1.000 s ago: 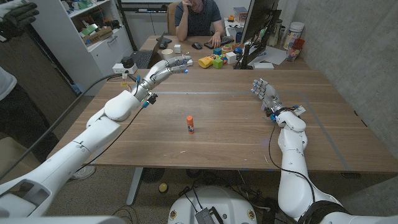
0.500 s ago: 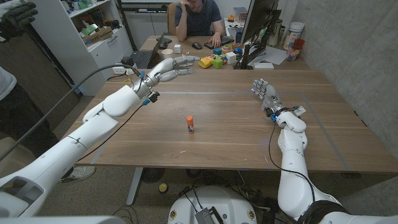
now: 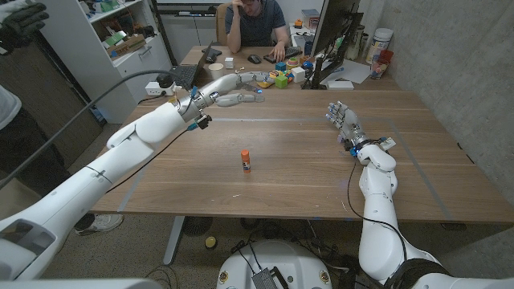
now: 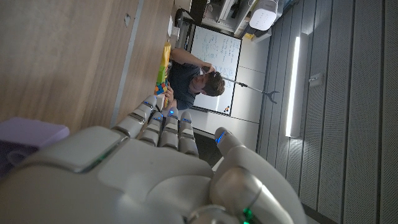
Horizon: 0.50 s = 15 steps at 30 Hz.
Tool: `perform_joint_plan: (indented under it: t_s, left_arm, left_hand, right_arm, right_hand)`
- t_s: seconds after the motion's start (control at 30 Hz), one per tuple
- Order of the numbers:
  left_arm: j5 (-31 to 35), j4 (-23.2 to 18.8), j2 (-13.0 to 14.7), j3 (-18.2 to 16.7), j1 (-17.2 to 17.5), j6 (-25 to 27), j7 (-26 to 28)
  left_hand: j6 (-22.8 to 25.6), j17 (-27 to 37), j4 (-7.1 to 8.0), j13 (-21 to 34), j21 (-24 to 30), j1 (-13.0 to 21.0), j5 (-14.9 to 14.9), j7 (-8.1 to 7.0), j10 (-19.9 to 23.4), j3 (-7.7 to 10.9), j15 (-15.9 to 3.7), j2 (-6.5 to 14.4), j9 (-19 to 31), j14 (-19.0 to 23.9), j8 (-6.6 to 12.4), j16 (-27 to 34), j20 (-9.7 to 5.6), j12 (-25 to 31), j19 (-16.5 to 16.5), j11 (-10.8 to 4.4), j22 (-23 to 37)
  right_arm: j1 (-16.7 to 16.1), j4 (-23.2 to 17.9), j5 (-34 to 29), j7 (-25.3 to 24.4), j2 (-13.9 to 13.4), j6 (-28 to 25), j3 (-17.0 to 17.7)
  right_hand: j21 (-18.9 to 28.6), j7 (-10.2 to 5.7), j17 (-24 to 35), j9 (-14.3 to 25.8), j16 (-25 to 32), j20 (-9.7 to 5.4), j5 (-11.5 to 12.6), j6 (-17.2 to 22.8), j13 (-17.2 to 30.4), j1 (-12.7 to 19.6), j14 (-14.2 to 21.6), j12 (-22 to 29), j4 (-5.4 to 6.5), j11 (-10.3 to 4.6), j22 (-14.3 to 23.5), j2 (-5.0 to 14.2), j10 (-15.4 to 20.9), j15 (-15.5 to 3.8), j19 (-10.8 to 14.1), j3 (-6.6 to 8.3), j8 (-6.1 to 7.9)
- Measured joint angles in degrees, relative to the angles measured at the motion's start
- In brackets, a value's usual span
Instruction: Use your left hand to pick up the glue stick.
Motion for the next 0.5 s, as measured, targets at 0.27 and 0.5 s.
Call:
perform_joint_plan:
  t_s: [0.27, 0.5]
  left_arm:
    - [3.06, -1.9, 0.77, 0.35, -0.85, -0.26, -1.96]
    - [4.92, -3.7, 1.66, -0.26, -0.09, 0.22, -2.36]
  left_hand:
    - [-1.16, 0.0, 0.2, 0.0, 0.0, 0.55, 0.12, 0.08, -0.64, -1.12, 0.19, -0.55, 0.0, -0.19, -0.22, 0.0, 0.08, 0.0, 0.73, -0.02, 0.0]
    - [-1.85, 0.0, 0.53, 0.0, -0.43, 0.09, 0.39, 0.0, -1.24, -2.86, 0.63, -2.02, 0.0, -1.2, -0.22, 0.01, 0.73, 0.0, 0.65, 0.0, 0.01]
  right_arm:
    - [0.0, 0.02, 0.09, 0.01, 0.02, 0.14, 0.13]
    - [0.0, 0.18, 0.13, 0.01, 0.0, 0.27, 0.19]
  right_hand:
    - [0.0, 0.0, 0.0, 0.0, 0.0, 0.0, 0.0, 0.0, 0.0, -0.08, 0.0, 0.0, 0.0, 0.0, 0.0, -0.08, 0.0, 0.0, 0.0, 0.0, 0.0]
    - [0.0, 0.0, 0.01, 0.0, 0.0, 0.0, 0.0, 0.0, 0.0, -0.23, 0.0, 0.0, 0.0, 0.0, 0.0, -0.23, 0.0, 0.0, 0.0, 0.0, 0.0]
